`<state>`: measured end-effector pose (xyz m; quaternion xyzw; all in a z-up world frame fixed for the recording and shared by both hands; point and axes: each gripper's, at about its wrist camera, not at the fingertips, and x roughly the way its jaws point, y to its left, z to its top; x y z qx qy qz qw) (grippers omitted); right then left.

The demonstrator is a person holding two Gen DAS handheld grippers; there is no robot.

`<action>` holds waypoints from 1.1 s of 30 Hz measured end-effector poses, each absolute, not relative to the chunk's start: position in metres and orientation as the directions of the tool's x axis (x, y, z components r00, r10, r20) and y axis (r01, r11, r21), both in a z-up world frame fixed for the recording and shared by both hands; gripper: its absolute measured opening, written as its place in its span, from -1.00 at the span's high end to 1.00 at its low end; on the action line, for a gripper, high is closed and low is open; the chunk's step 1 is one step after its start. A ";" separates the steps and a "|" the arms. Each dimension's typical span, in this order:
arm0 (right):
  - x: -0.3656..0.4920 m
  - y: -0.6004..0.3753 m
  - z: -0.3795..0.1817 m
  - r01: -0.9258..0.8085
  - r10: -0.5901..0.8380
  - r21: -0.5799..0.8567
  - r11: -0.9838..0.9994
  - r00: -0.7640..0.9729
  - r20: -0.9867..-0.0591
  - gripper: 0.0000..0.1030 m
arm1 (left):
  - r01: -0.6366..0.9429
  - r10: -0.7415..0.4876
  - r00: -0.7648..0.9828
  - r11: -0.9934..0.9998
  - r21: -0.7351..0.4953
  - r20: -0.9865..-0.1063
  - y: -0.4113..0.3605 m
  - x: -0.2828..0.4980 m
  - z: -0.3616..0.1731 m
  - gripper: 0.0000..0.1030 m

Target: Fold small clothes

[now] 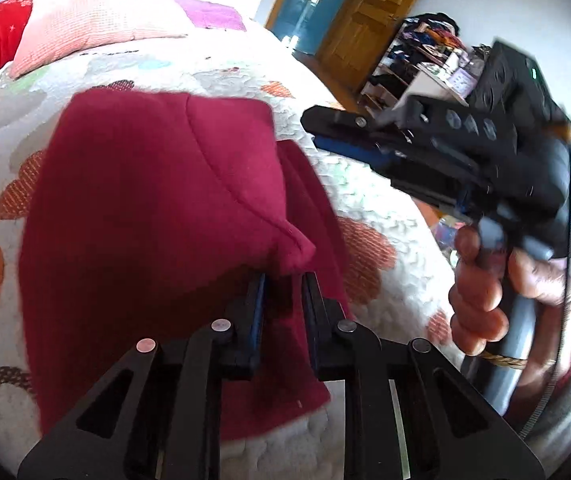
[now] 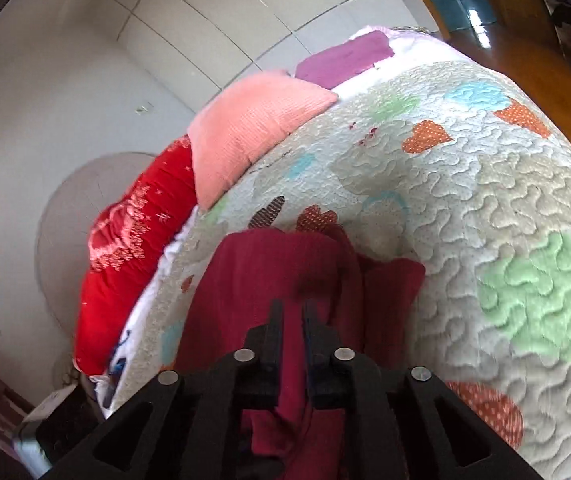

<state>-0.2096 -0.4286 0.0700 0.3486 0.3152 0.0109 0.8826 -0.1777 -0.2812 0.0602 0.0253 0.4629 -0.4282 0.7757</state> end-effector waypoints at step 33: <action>-0.231 -0.385 0.073 0.245 0.040 0.330 0.912 0.746 -0.665 0.33 | 0.615 -0.491 0.455 0.777 -0.137 -0.743 -0.225 -0.145 0.081 0.27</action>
